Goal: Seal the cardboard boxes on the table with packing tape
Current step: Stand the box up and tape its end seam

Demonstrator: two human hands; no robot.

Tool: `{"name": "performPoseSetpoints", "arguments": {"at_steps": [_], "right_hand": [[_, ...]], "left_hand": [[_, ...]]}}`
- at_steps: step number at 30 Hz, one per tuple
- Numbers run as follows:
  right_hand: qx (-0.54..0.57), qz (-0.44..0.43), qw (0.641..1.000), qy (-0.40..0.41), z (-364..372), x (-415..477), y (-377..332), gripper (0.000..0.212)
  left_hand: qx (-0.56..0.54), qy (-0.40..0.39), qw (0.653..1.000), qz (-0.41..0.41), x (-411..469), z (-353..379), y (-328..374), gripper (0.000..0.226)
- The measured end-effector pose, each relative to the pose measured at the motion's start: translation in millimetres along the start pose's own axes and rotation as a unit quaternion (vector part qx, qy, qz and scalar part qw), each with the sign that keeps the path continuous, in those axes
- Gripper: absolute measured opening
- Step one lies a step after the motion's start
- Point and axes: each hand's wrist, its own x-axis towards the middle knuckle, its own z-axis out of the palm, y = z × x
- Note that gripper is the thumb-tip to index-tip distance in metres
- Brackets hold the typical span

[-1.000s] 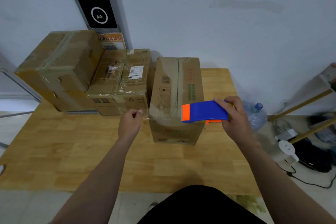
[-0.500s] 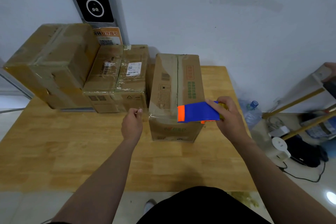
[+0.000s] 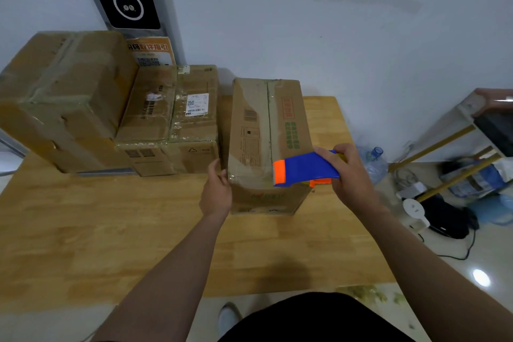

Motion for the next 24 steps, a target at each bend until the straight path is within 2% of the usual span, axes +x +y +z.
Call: {"name": "performPoseSetpoints", "arguments": {"at_steps": [2, 4, 6, 8, 10, 11, 12, 14, 17, 24], "right_hand": [[0.001, 0.013, 1.0, 0.004, 0, 1, 0, 0.064], [-0.002, 0.02, 1.0, 0.006, 1, 1, -1, 0.063], [-0.009, 0.017, 1.0, 0.007, 3, 1, -3, 0.063], [-0.014, 0.022, 1.0, 0.01, 4, 0, -4, 0.064], [-0.018, 0.026, 0.999, 0.013, 6, -1, -5, 0.063], [-0.02, 0.026, 0.999, 0.011, 6, -1, -5, 0.062], [-0.023, 0.028, 0.999, 0.01, 6, -2, -5, 0.061], [-0.025, 0.031, 0.999, 0.011, 4, -4, -7, 0.06], [-0.028, 0.028, 0.999, 0.015, 3, -6, -8, 0.06], [-0.017, 0.034, 0.999, 0.014, 3, -8, -5, 0.06]], "left_hand": [[-0.003, -0.042, 0.999, -0.032, 7, -2, -7, 0.046], [-0.01, -0.048, 0.997, -0.059, 10, -4, -11, 0.039], [-0.024, 0.01, 0.999, -0.035, 6, -8, -6, 0.03], [-0.056, 0.059, 0.997, 0.006, -5, -11, 9, 0.038], [-0.12, 0.026, 0.992, 0.03, -16, -7, 24, 0.037], [-0.138, -0.007, 0.99, 0.028, -19, -4, 32, 0.04], [-0.135, -0.027, 0.99, 0.023, -22, -1, 38, 0.055], [-0.089, -0.024, 0.996, 0.018, -23, 6, 43, 0.077], [-0.086, -0.007, 0.996, 0.028, -21, 7, 44, 0.068], [-0.21, -0.077, 0.974, 0.043, -5, -8, 10, 0.052]]}}
